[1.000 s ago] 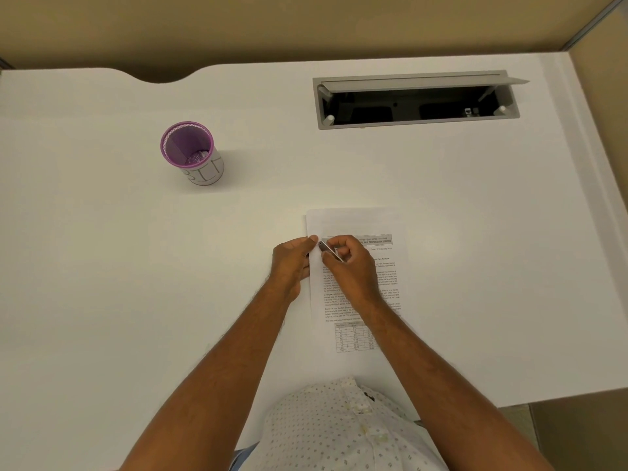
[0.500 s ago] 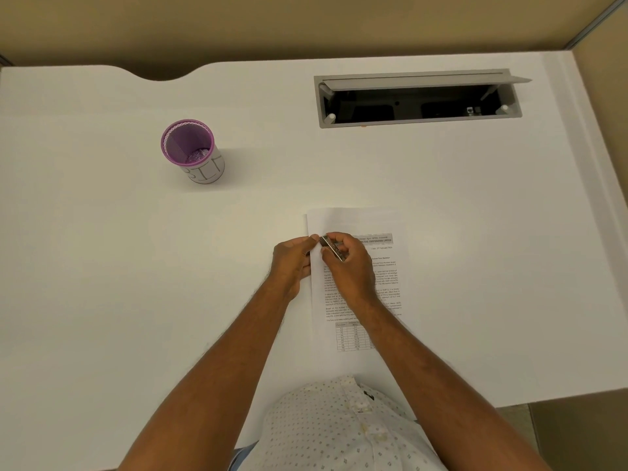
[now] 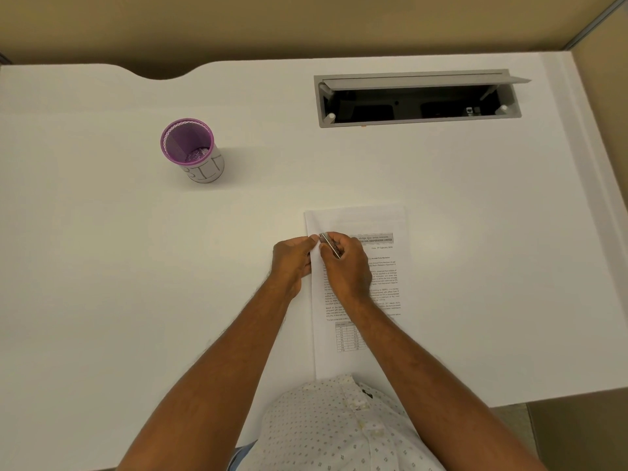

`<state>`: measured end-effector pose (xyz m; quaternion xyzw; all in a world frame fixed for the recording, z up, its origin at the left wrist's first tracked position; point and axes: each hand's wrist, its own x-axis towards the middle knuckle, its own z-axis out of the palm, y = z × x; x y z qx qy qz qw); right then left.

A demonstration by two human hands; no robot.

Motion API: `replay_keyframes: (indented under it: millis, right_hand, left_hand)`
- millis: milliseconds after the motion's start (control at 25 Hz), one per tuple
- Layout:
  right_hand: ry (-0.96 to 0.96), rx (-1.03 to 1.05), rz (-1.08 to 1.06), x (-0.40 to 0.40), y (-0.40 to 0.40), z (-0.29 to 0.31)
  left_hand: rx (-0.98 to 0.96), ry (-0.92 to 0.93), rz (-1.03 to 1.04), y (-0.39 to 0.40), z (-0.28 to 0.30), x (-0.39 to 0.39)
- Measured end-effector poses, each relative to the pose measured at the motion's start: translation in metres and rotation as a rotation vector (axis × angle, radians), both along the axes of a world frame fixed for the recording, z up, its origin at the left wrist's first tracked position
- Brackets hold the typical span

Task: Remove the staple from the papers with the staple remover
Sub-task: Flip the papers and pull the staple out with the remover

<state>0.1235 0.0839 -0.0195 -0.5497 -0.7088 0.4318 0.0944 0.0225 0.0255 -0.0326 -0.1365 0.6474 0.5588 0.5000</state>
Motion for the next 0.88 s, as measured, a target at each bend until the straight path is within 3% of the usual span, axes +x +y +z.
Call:
replay_keyframes:
  millis: [440,720,800,880]
  right_hand:
    - [-0.021,0.007,-0.035,-0.003,0.001,0.000]
    - [0.334,-0.456,-0.293,0.009,0.023,0.009]
    - [0.350,-0.509,-0.302,0.011,0.028,0.012]
    - [0.332,-0.530,-0.264,0.014,0.029,0.012]
  left_hand:
    - [-0.034,0.011,0.000,0.001,0.008,0.004]
    - [-0.010,0.024,0.029,0.001,0.016,0.006]
    - [-0.034,0.086,-0.010,0.003,0.020,0.006]
    - [-0.116,0.342,-0.143,0.004,0.022,0.005]
